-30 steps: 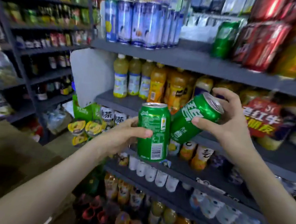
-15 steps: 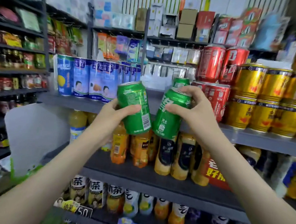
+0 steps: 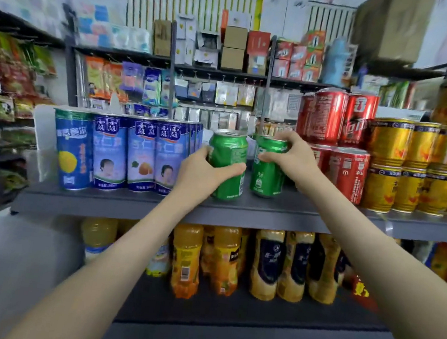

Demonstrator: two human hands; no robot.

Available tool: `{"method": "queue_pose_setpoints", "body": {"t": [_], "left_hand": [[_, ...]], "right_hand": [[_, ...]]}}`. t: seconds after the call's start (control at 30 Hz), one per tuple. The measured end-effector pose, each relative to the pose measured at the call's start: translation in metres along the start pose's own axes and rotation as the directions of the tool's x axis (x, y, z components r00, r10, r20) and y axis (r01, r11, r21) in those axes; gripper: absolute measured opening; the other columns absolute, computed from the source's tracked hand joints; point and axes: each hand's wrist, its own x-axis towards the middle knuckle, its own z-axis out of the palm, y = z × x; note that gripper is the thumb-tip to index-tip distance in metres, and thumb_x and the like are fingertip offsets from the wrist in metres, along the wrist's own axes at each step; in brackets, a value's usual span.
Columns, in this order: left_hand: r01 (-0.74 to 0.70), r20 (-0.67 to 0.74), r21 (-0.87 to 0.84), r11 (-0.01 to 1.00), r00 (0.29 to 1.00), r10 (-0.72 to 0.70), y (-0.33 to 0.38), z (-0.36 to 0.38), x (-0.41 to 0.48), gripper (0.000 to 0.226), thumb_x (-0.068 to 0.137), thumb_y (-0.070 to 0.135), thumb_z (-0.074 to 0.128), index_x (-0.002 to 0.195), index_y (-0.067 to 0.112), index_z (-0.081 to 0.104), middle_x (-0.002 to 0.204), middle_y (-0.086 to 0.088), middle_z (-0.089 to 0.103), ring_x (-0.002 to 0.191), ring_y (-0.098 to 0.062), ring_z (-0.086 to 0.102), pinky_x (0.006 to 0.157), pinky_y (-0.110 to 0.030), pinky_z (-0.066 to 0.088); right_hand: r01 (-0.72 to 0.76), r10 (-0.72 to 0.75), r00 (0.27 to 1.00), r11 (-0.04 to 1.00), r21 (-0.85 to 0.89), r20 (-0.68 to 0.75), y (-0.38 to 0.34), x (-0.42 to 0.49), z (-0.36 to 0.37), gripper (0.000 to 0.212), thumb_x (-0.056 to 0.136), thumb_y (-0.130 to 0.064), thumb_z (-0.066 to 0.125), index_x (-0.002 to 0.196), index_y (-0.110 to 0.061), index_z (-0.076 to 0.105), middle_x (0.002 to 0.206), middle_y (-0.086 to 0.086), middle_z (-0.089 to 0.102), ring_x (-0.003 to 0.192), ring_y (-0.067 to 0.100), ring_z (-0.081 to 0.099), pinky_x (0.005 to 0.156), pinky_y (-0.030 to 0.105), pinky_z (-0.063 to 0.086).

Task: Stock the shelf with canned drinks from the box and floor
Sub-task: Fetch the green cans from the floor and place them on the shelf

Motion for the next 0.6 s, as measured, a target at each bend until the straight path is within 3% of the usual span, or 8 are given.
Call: {"method": "queue_pose_setpoints", "body": {"t": [0.07,0.13,0.2,0.3,0.4,0.5,0.6], "left_hand": [[0.008,-0.004,0.03,1.0,1.0,-0.008,-0.005,0.003,0.006,0.056,0.06,0.052,0.08,0.104,0.02,0.063,0.102,0.003,0.069,0.092,-0.011,0.065,0.083,-0.035,0.055],[0.015,0.001,0.051,0.999,1.0,-0.015,-0.007,0.006,0.01,0.052,0.065,0.049,0.079,0.105,0.019,0.064,0.102,0.004,0.069,0.09,-0.01,0.064,0.08,-0.031,0.055],[0.01,0.013,0.059,0.998,1.0,-0.011,-0.008,0.009,0.013,0.05,0.067,0.048,0.077,0.106,0.02,0.064,0.102,0.004,0.069,0.091,-0.01,0.064,0.08,-0.031,0.054],[-0.011,0.011,0.088,0.996,1.0,0.01,-0.009,0.013,0.016,0.05,0.07,0.048,0.075,0.107,0.019,0.061,0.102,0.004,0.067,0.092,-0.012,0.063,0.08,-0.03,0.053],[-0.036,0.006,0.111,0.993,0.999,0.036,-0.01,0.015,0.016,0.051,0.074,0.046,0.072,0.107,0.02,0.044,0.102,0.006,0.059,0.093,-0.014,0.058,0.078,-0.027,0.047],[-0.052,0.014,0.117,0.992,0.999,0.051,-0.01,0.018,0.013,0.053,0.079,0.043,0.069,0.111,0.023,0.031,0.101,0.007,0.054,0.091,-0.015,0.056,0.074,-0.025,0.04],[-0.073,0.029,0.154,0.985,0.997,0.07,-0.01,0.02,0.008,0.074,0.073,0.05,0.072,0.122,0.022,0.024,0.112,0.004,0.052,0.097,-0.015,0.054,0.076,-0.027,0.039]], "right_hand": [[-0.003,0.004,1.0,0.999,-0.048,0.016,0.004,0.003,0.001,0.047,0.073,-0.018,0.078,0.112,-0.019,0.052,0.093,-0.01,0.057,0.08,0.003,0.056,0.069,0.022,0.05],[0.004,0.001,0.999,0.996,-0.087,0.052,0.005,0.006,-0.001,0.047,0.076,-0.019,0.077,0.115,-0.02,0.052,0.101,-0.006,0.059,0.085,0.006,0.058,0.078,0.028,0.052],[0.066,-0.04,0.993,0.969,-0.239,0.111,0.004,0.01,-0.006,0.049,0.08,-0.021,0.073,0.123,-0.018,0.051,0.122,0.003,0.055,0.104,0.016,0.056,0.091,0.03,0.046],[0.231,-0.124,0.966,0.805,-0.546,0.226,-0.001,0.019,-0.015,0.055,0.086,-0.021,0.065,0.135,-0.011,0.046,0.144,0.009,0.035,0.132,0.024,0.033,0.107,0.034,0.028],[0.314,-0.137,0.94,0.705,-0.636,0.312,0.0,0.022,-0.016,0.06,0.084,-0.016,0.062,0.139,-0.008,0.039,0.139,0.011,0.041,0.13,0.025,0.035,0.106,0.033,0.029],[0.351,-0.136,0.928,0.629,-0.694,0.347,0.005,0.02,-0.015,0.076,0.078,-0.03,0.073,0.139,-0.009,0.033,0.137,0.009,0.041,0.128,0.023,0.033,0.102,0.033,0.032],[0.356,-0.12,0.927,0.581,-0.732,0.356,0.004,0.02,-0.016,0.082,0.073,-0.032,0.079,0.136,-0.01,0.033,0.136,0.009,0.042,0.127,0.024,0.034,0.099,0.037,0.036]]}}
